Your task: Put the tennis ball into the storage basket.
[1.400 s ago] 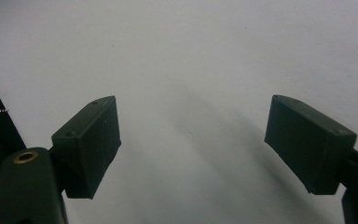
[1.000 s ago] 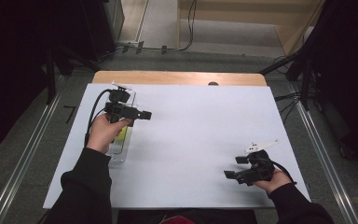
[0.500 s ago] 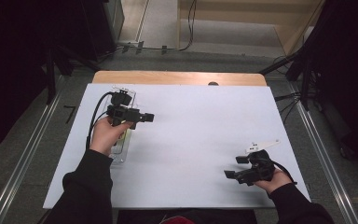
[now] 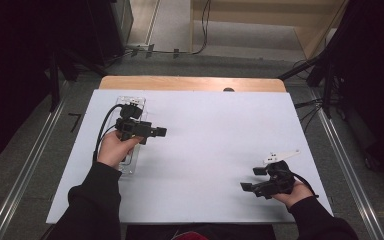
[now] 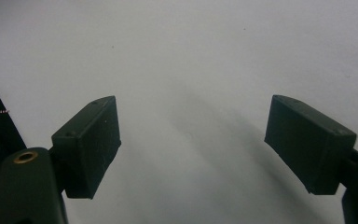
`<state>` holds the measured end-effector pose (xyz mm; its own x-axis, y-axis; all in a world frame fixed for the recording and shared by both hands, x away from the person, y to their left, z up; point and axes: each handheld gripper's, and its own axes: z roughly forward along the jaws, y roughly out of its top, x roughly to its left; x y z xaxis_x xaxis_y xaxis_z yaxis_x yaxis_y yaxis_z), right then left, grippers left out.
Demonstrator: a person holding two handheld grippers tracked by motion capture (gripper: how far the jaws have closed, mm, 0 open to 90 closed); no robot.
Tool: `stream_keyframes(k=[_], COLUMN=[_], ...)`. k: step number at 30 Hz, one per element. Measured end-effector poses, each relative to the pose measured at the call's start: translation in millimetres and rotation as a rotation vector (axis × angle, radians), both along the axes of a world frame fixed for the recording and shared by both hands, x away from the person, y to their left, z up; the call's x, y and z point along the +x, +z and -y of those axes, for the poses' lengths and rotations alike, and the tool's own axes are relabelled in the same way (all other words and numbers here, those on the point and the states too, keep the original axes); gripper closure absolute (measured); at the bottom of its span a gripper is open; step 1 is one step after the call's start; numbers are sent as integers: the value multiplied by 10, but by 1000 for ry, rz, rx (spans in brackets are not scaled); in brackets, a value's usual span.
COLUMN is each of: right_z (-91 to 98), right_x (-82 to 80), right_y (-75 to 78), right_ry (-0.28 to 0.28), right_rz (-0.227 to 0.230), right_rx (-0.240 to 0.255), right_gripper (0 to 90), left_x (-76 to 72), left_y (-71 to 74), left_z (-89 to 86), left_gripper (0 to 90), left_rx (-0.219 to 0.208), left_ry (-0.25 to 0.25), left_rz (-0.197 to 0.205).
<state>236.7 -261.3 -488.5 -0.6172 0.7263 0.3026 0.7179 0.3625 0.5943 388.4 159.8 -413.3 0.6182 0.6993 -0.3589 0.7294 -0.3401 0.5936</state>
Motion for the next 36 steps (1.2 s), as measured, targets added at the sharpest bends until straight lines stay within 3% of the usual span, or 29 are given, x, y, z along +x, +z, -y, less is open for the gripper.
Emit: stream_keyframes(k=[8, 23, 29, 36], right_z=[-2, -1, 2, 2], right_x=[0, 1, 2, 3], right_y=[-1, 0, 0, -2], right_ry=[1, -1, -1, 1], right_rz=[0, 1, 1, 2], right_rx=[0, -1, -1, -2], right_gripper=[160, 160, 160, 160], left_x=[-78, -238, -312, -370], left_y=[-16, -63, -77, -111], left_z=[-10, 6, 30, 32], left_gripper=[219, 219, 219, 219], left_rx=[-19, -5, 19, 5], left_ry=[-5, -28, -49, -62], left_rz=[8, 16, 23, 15])
